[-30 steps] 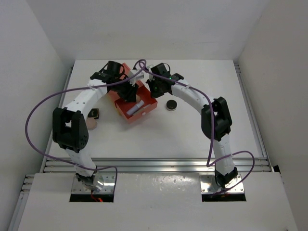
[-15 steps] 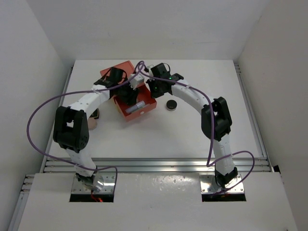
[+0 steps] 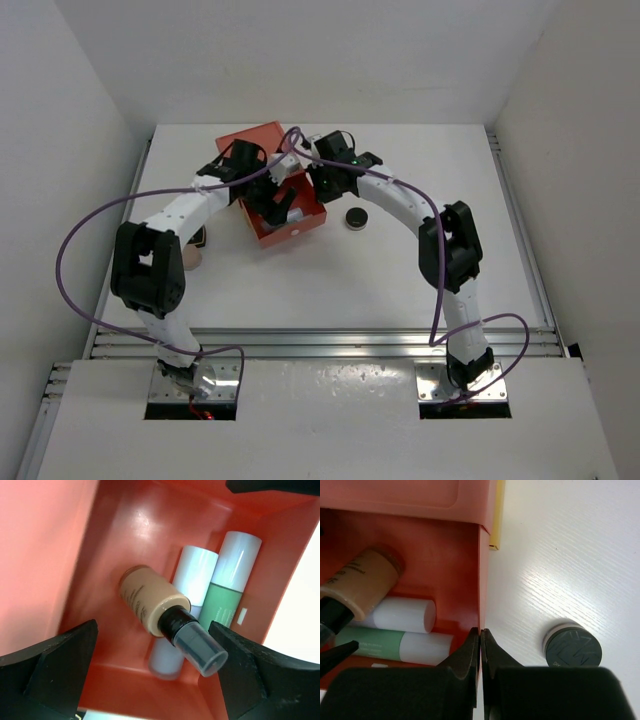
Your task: Organize the makeup
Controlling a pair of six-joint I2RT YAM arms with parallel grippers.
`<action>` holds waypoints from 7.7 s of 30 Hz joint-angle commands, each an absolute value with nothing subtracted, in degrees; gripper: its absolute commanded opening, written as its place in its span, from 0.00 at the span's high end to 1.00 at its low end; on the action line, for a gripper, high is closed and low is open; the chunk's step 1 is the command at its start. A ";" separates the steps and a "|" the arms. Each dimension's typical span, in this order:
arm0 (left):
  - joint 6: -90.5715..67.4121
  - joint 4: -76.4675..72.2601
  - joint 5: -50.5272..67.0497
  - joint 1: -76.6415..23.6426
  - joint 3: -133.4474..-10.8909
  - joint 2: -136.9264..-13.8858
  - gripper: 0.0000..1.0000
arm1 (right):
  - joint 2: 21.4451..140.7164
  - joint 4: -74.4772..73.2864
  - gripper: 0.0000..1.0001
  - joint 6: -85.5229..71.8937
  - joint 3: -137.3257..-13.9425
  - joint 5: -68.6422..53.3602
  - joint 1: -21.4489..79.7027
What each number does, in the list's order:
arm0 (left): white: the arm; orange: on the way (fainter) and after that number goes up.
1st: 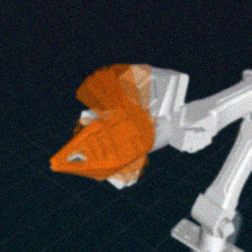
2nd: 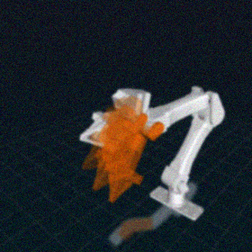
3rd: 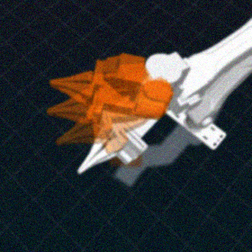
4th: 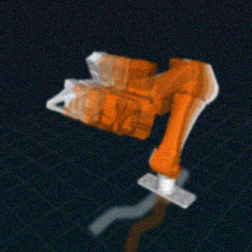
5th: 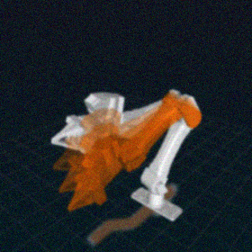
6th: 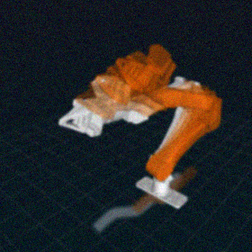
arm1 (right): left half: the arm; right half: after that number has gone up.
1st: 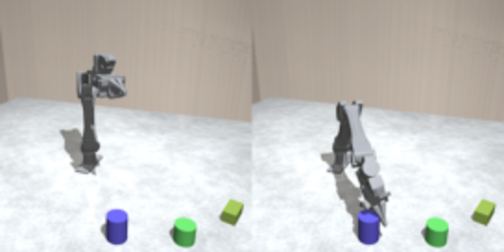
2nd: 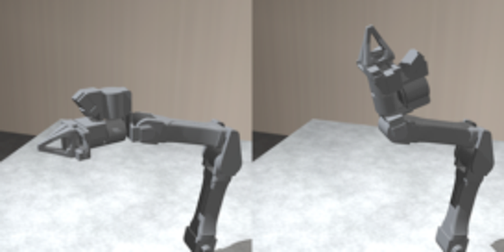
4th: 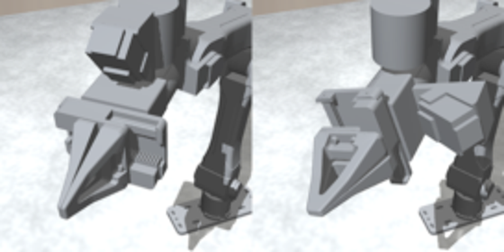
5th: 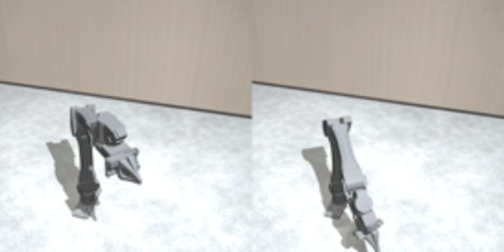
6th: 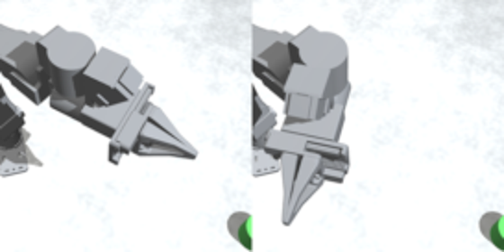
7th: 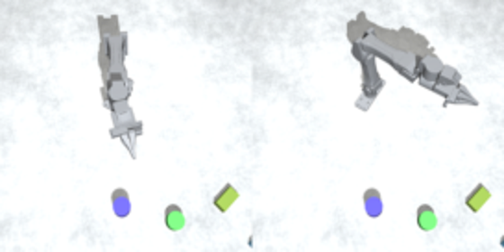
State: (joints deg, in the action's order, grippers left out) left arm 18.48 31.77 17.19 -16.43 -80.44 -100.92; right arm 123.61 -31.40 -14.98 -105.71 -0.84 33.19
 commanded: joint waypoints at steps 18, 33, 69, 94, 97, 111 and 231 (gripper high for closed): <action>15.11 40.17 22.24 -18.02 -90.62 -98.17 0.45 | 120.85 -28.30 1.00 -15.91 -106.70 -1.67 32.96; 11.53 41.74 14.85 -16.70 -99.83 -98.70 0.35 | 121.20 -28.30 1.00 -16.44 -106.70 -1.58 33.05; -10.19 26.37 22.12 4.92 -125.87 -129.81 0.10 | 121.38 -27.60 1.00 -15.91 -107.49 -3.34 31.99; -6.42 24.08 26.98 5.45 -110.48 -124.80 0.43 | 123.22 -25.23 1.00 -19.42 -110.04 -2.02 32.08; -6.42 24.60 26.98 5.45 -112.31 -124.80 0.41 | 123.40 -24.96 1.00 -19.77 -110.13 -2.11 31.99; -2.99 26.89 25.31 5.45 -117.94 -125.16 0.14 | 123.14 -23.55 1.00 -19.51 -109.78 -2.64 31.82; 0.44 31.38 23.29 -0.44 -115.49 -121.46 0.28 | 117.15 7.22 0.85 -21.52 -82.52 2.10 33.67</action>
State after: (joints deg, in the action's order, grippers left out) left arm 2.26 29.50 22.24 -0.08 -112.42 -120.97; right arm 119.07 9.85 -20.08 -79.05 -2.07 35.53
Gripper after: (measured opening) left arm 0.717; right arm 0.171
